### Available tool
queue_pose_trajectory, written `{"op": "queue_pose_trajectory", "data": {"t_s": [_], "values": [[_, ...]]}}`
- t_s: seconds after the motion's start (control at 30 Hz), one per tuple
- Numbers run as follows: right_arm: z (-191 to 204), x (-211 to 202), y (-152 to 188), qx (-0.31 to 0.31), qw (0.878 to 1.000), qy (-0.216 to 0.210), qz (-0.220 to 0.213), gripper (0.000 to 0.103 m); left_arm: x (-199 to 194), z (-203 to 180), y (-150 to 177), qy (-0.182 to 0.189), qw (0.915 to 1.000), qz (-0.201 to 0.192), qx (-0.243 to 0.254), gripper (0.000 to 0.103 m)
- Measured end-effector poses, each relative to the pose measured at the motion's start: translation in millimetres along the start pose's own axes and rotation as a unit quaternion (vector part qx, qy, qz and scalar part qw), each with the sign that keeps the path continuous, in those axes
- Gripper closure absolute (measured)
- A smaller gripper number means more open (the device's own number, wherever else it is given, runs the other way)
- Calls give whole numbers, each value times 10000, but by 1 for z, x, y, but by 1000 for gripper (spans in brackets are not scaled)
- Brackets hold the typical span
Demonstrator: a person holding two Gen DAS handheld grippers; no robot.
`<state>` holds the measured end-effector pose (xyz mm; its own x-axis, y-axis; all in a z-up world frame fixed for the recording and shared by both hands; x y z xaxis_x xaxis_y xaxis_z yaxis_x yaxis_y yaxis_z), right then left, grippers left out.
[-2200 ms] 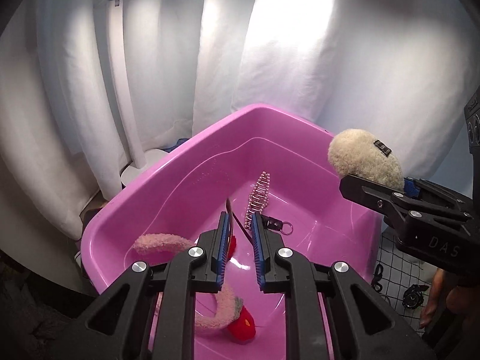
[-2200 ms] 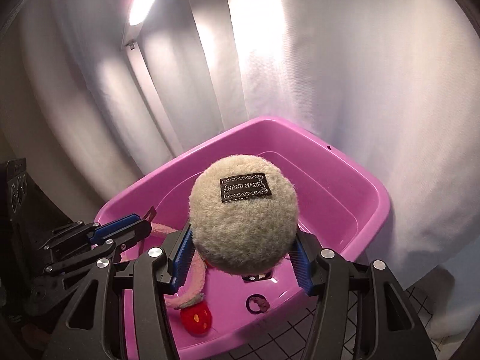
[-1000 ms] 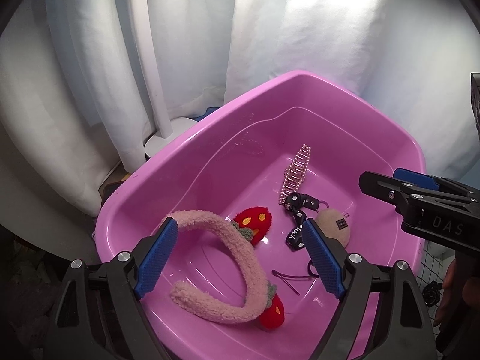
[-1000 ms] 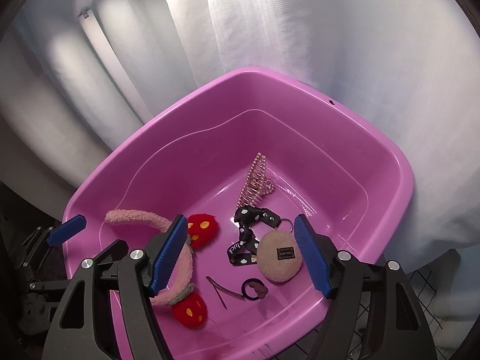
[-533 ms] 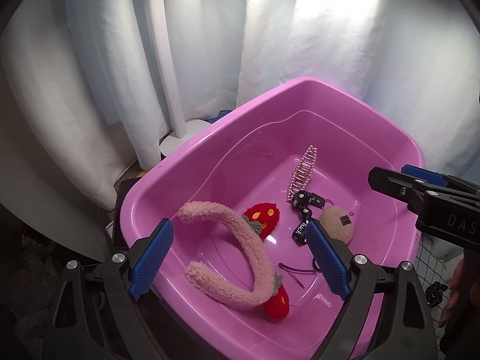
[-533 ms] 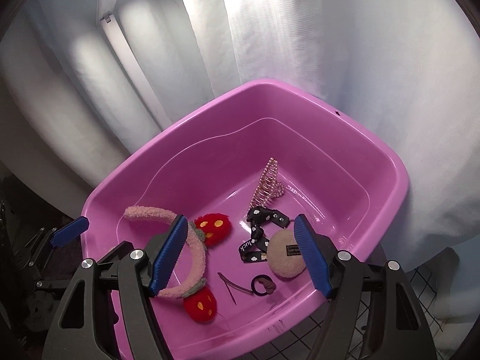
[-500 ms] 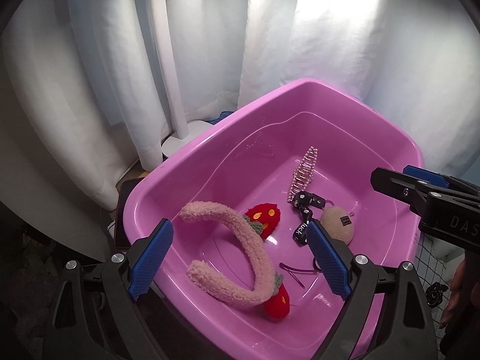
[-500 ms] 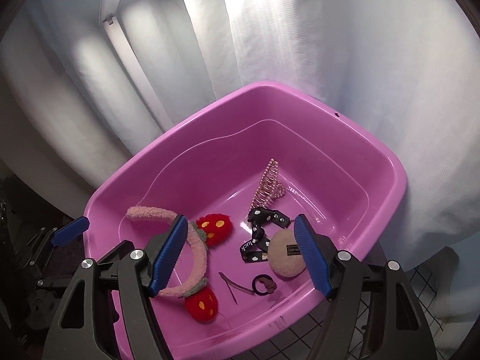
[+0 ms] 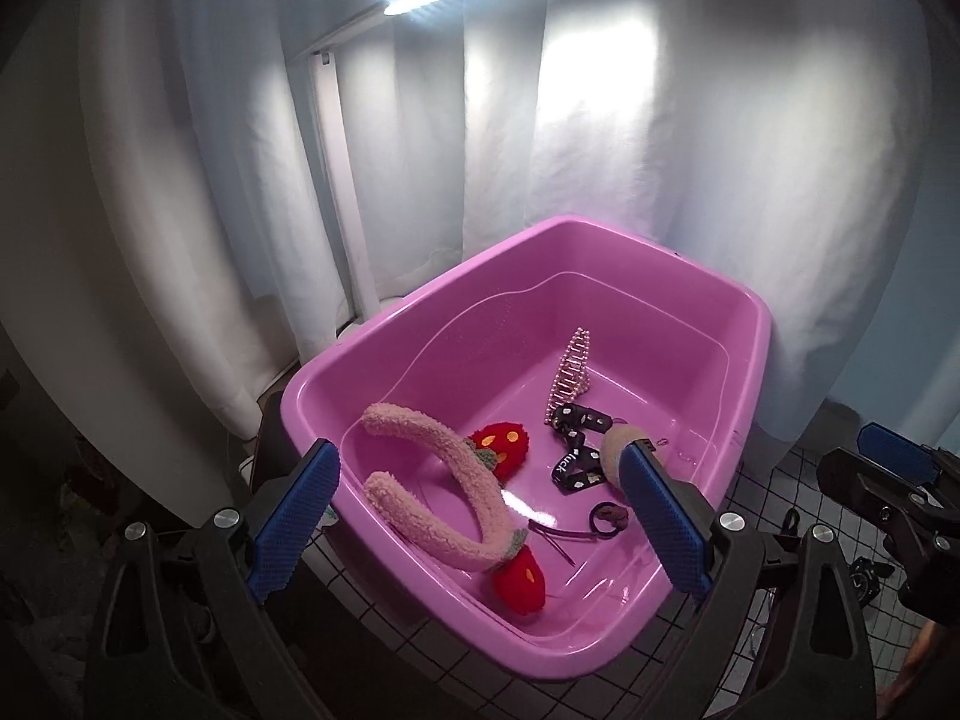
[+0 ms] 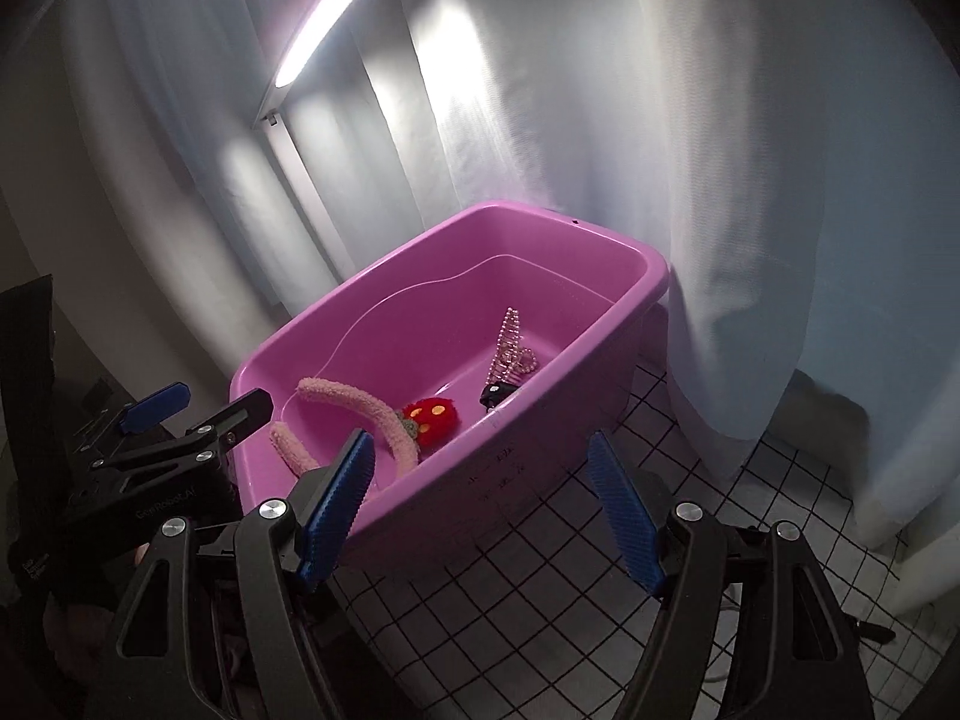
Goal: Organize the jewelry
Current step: 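Withdraw both grippers from the tub back over the table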
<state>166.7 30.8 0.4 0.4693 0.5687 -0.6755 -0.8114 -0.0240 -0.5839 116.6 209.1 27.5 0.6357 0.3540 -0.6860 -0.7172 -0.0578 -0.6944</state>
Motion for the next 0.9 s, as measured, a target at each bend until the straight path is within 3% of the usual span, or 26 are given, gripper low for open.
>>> {"op": "queue_pose_trajectory", "data": {"t_s": [0.17, 0.33, 0.43, 0.63, 0.9], "values": [[-84, -54, 22, 472, 9959, 712, -287, 32, -24, -48, 8, 494, 9984, -216, 193, 7], [-167, -105, 41, 1114, 9821, 1421, -539, 32, -37, -102, 24, 941, 9938, -292, 521, 6], [-199, -124, 60, 1326, 9756, 1628, -637, 32, -38, -133, 38, 1172, 9905, -240, 677, 6], [-240, -127, 105, 1576, 9691, 1827, -505, 32, -23, -194, 80, 1493, 9844, 85, 933, 6], [-277, -96, 150, 1777, 9673, 1803, -165, 32, 14, -249, 134, 1715, 9761, 653, 1168, 6]]}}
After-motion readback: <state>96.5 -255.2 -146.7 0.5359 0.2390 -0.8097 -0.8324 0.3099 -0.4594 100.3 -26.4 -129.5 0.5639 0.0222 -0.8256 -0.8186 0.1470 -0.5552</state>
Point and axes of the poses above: each gripper's, at about its wrist camera, not at the fingertips, and x roughly the way its jaws point, z to its left, y to its underside, the point moved 7 cm from there along x, roughly the way its jaws point, and after that the axes turned 15 degrees about x, right-handed, at the moved point
